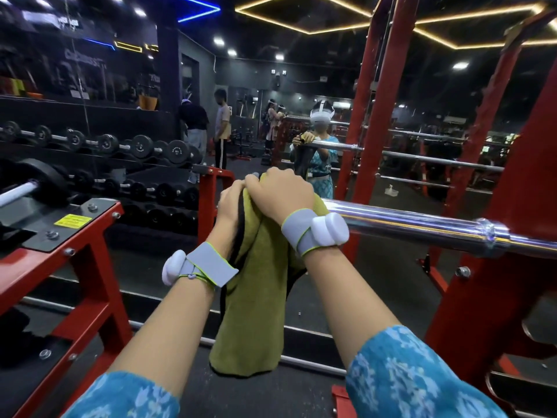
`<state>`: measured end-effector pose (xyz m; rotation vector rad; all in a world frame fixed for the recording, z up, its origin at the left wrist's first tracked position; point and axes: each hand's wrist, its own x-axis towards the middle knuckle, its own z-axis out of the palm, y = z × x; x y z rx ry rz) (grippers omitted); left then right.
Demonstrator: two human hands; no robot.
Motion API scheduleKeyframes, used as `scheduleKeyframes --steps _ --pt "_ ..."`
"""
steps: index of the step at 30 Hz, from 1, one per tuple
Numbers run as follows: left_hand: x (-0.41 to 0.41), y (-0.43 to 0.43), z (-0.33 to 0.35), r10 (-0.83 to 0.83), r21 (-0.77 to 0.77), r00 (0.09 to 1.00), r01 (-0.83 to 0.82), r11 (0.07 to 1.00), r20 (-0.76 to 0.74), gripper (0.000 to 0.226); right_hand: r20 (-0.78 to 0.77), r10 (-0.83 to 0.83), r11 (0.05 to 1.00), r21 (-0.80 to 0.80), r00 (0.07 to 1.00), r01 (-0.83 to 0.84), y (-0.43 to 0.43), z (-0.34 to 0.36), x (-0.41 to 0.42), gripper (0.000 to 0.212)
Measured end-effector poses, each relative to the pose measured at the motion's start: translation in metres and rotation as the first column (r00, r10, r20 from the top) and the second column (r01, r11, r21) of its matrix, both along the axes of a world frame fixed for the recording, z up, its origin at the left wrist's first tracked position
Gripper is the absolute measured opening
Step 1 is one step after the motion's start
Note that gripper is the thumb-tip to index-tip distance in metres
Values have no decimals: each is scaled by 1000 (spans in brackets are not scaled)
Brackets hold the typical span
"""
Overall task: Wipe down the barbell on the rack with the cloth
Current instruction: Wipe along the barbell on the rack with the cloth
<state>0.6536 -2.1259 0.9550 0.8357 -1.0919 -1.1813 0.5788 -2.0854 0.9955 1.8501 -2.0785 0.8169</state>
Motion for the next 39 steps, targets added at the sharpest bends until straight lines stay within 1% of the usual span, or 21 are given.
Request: scheduleKeyframes --steps 1,2,3,4,5,6,9,11,12,14,15,17,20,21,23,25,28,31,33,35,39 --pt "3 -6 3 57 13 989 -59 998 136 31 12 -5 1000 4 1000 5 2 0 -5 44" --pt "6 -10 7 95 15 942 -106 994 323 33 15 -13 1000 0 1000 13 5 0 -9 44" --pt "8 -11 11 118 -2 858 -135 991 499 35 10 -25 1000 -13 1000 25 9 -2 -14 44" --pt "8 -13 14 157 -51 768 -161 986 620 37 -6 -36 999 -33 999 36 12 -5 -19 43" --pt "7 -14 16 169 -79 720 -158 984 673 41 -27 -51 997 -57 998 50 16 -7 -24 43" --pt "5 -13 19 170 -87 695 -154 984 698 46 -51 -71 994 -83 996 66 20 -9 -31 42" --pt "0 -12 24 202 -90 649 -201 975 734 54 -92 -132 983 -143 987 118 32 -13 -52 43" --pt "-2 -13 22 206 -89 624 -213 973 754 52 -113 -144 979 -160 983 125 38 -16 -58 44" --pt "-2 -13 22 225 -110 621 -219 970 750 48 -118 -139 979 -164 983 119 38 -17 -58 43" --pt "-2 -16 16 277 -176 657 -217 960 702 34 -103 -135 981 -156 985 118 37 -16 -56 41" --pt "-2 -15 14 301 -212 678 -213 954 671 32 -87 -132 983 -142 987 119 35 -14 -52 39" --pt "-3 -13 6 372 -320 710 -214 923 598 41 -62 -126 988 -100 990 120 24 -11 -36 38" --pt "-4 -16 -10 444 -506 811 -220 834 380 41 -69 -80 994 -75 994 74 10 -10 -8 38" --pt "-5 -18 -14 431 -528 848 -225 819 307 43 -58 -54 996 -71 997 49 7 -9 -3 38" --pt "-6 -21 -21 426 -535 876 -254 806 225 42 -15 -17 999 -47 1000 17 6 -6 -4 39" --pt "-7 -20 -24 428 -522 884 -279 806 188 35 6 -9 999 -32 1000 10 10 -3 -14 41" --pt "-10 -19 -25 456 -525 876 -317 790 157 25 36 -57 998 -16 998 58 21 0 -35 42" --pt "-10 -20 -27 473 -551 866 -316 772 165 27 34 -142 989 -33 989 143 37 -2 -62 43" --pt "-10 -19 -28 480 -567 862 -318 760 160 27 -27 -187 979 -87 982 184 47 -9 -73 46" --pt "-11 -18 -27 482 -575 864 -322 752 148 26 -52 -193 976 -116 980 186 49 -13 -72 45" --pt "-12 -18 -27 483 -572 865 -332 750 132 26 -20 -173 982 -82 985 171 38 -5 -61 33"
